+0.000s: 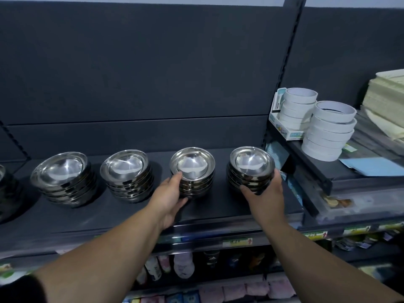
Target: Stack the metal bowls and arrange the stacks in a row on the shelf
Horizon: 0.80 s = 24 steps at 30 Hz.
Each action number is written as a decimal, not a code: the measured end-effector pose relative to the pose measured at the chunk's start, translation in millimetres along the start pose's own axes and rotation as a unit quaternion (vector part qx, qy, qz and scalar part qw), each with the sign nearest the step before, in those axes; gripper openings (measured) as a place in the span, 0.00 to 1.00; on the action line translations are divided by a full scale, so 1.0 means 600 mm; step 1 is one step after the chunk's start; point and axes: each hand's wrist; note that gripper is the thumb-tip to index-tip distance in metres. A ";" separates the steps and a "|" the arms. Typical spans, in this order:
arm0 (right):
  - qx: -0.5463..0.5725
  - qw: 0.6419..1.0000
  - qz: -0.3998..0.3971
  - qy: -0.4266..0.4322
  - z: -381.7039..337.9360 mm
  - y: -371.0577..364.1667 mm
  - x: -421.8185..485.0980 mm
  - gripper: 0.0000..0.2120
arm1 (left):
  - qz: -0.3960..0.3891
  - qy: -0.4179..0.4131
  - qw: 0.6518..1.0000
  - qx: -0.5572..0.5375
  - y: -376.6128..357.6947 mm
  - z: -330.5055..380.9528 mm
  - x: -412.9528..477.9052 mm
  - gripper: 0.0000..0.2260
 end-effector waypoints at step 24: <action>-0.200 0.939 -0.258 0.108 -0.096 -0.191 -0.215 0.29 | 0.125 -0.193 0.796 0.560 0.313 -0.033 -0.067 0.21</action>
Point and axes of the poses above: each hand's wrist, its own x-axis towards the middle knuckle, its own y-axis out of the back of the hand, z = x × y, and after that the axes turned 2 degrees about x, right-handed
